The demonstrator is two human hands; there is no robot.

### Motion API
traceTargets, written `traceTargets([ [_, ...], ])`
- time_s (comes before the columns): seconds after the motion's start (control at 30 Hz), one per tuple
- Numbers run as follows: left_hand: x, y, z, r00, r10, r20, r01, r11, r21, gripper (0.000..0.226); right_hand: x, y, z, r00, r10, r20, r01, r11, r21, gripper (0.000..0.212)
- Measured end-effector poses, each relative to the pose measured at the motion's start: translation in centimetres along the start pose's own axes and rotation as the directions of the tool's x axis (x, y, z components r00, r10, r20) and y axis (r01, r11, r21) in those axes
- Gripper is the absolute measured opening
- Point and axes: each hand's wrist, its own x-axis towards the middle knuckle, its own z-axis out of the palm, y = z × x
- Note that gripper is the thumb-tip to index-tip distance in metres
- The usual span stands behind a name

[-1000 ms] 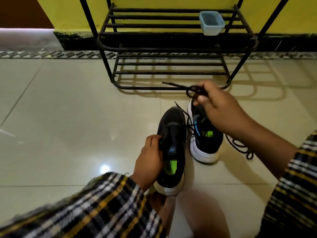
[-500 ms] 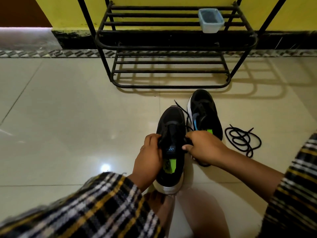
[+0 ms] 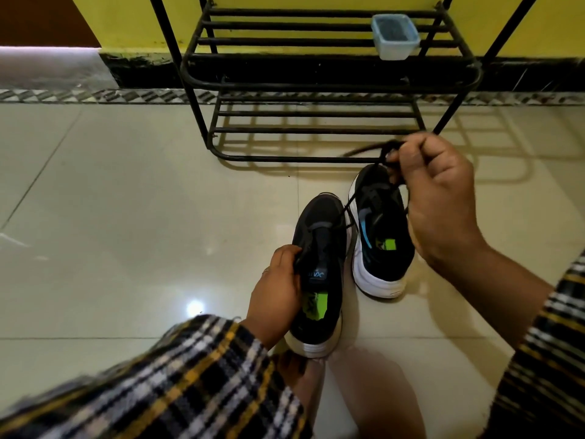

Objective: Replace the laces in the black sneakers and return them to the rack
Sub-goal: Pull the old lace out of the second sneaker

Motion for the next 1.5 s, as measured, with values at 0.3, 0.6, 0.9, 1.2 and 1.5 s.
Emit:
traceTargets([
  [0.3, 0.1, 0.0, -0.1, 1.000, 0.000, 0.013, 0.000, 1.000, -0.011, 0.034, 0.2, 0.7, 0.9, 0.872, 0.476, 0.115, -0.489, 0.861, 0.140, 0.020],
  [0.6, 0.1, 0.1, -0.2, 1.000, 0.012, 0.023, -0.012, 1.000, -0.005, 0.034, -3.3, 3.8, 1.2, 0.702, 0.563, 0.437, 0.328, 0.289, -0.899, 0.038],
  [0.9, 0.0, 0.0, -0.5, 0.999, 0.023, 0.047, -0.024, 0.999, 0.027, 0.039, -1.4, 2.7, 0.1, 0.855, -0.124, 0.503, 0.399, 0.779, -0.485, 0.022],
  [1.2, 0.0, 0.3, -0.3, 1.000, 0.012, 0.027, -0.012, 1.000, 0.013, 0.036, -0.1, -1.7, 1.0, 0.937, 0.326, 0.126, -0.343, 0.784, 0.518, 0.027],
  [1.5, 0.0, 0.4, -0.3, 0.999, 0.007, 0.032, -0.007, 1.000, 0.003, 0.034, -3.2, 3.8, 0.8, 0.840, 0.461, 0.286, -0.053, 0.595, -0.802, 0.036],
])
